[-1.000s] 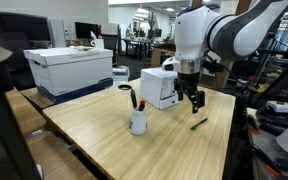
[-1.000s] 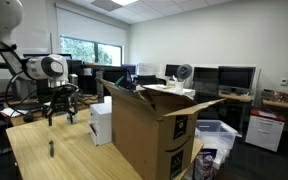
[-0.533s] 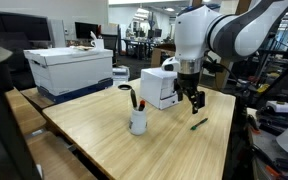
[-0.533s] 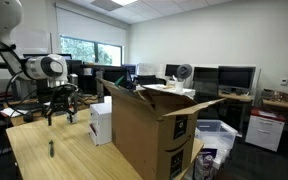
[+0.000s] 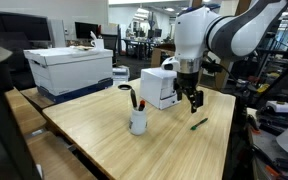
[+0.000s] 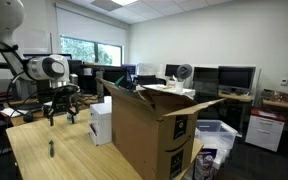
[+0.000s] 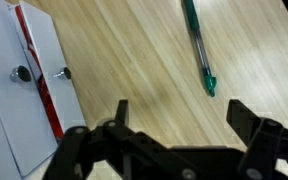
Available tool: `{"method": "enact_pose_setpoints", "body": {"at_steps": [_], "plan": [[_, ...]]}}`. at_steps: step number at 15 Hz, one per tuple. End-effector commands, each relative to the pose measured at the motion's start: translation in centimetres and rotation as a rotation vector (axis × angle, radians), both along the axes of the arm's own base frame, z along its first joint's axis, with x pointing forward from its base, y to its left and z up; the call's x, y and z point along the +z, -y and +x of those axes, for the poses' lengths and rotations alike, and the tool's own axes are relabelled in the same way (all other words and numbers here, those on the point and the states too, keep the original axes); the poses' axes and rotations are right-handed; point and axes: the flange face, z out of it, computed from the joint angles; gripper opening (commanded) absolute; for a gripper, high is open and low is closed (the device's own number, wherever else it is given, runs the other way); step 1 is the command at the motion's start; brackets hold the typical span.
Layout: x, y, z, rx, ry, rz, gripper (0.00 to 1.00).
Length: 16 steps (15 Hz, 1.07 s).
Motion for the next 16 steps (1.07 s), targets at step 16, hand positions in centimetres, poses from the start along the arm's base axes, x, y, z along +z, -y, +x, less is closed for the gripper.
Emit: {"method": "enact_pose_setpoints", "body": {"at_steps": [16], "plan": [[-2.4, 3.3, 0.1, 0.014, 0.008, 0.061, 1.0]]}}
